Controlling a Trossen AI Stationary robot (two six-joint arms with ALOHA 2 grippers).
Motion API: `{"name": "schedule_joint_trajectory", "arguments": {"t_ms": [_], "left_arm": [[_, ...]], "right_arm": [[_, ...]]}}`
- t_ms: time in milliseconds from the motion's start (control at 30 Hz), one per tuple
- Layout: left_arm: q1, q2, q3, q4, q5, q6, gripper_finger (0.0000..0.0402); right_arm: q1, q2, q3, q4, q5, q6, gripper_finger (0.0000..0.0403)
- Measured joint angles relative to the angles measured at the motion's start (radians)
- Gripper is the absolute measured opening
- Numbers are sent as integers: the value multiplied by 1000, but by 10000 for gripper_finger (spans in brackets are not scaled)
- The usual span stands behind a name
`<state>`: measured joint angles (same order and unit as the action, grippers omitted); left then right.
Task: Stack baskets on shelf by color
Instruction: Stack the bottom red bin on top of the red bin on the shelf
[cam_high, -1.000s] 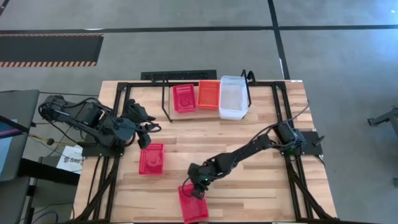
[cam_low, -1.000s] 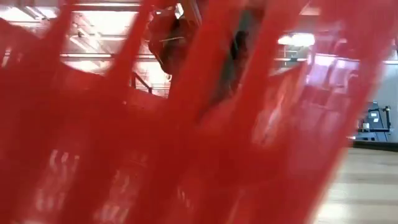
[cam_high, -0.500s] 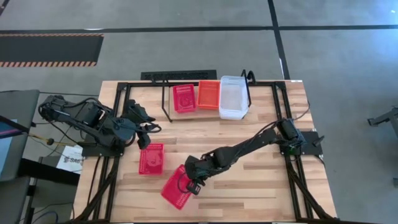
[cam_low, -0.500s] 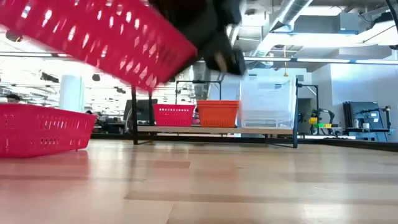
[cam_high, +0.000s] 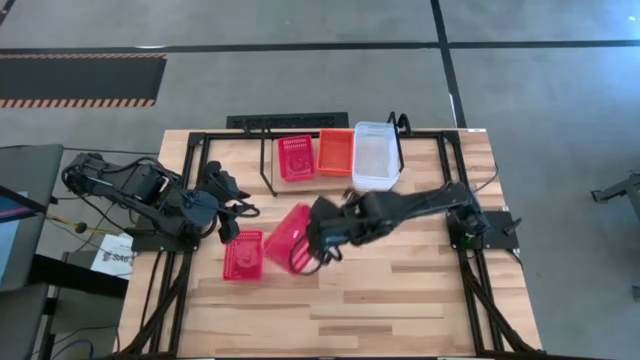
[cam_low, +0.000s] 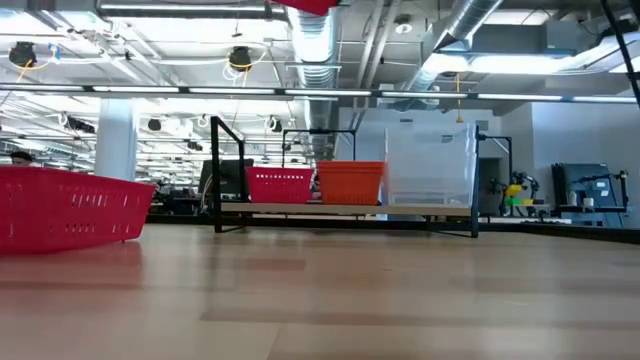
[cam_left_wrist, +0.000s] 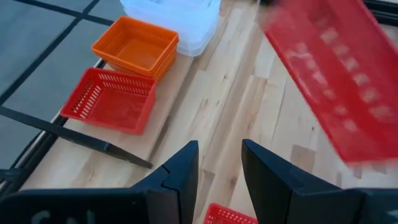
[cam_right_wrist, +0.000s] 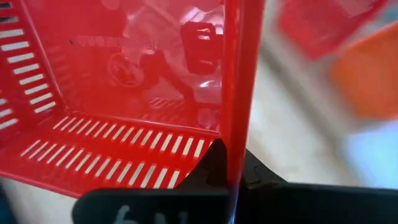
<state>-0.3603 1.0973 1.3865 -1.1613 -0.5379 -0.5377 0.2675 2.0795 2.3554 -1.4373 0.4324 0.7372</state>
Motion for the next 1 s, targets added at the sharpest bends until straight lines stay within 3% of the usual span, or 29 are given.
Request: {"name": "schedule_joint_trajectory", "arguments": {"t_ms": [200, 400, 533, 700, 867, 1000], "left_arm": [[0, 0, 0, 0, 4, 2, 112], [0, 0, 0, 9, -53, -64, 112], [0, 0, 0, 9, -122, -134, 112], [0, 0, 0, 9, -178, -221, 112], [0, 0, 0, 9, -226, -289, 112], [0, 0, 0, 9, -278, -320, 112]], "right_arm": [[-99, -78, -26, -93, 17, -121, 1], [-282, -102, -27, -19, -13, -457, 1], [-434, -101, -27, 70, -122, -717, 1], [-624, -93, -27, 188, -333, -949, 1], [-772, -93, -27, 279, -552, -1063, 1], [-830, -78, -25, 306, -628, -1108, 1]]}}
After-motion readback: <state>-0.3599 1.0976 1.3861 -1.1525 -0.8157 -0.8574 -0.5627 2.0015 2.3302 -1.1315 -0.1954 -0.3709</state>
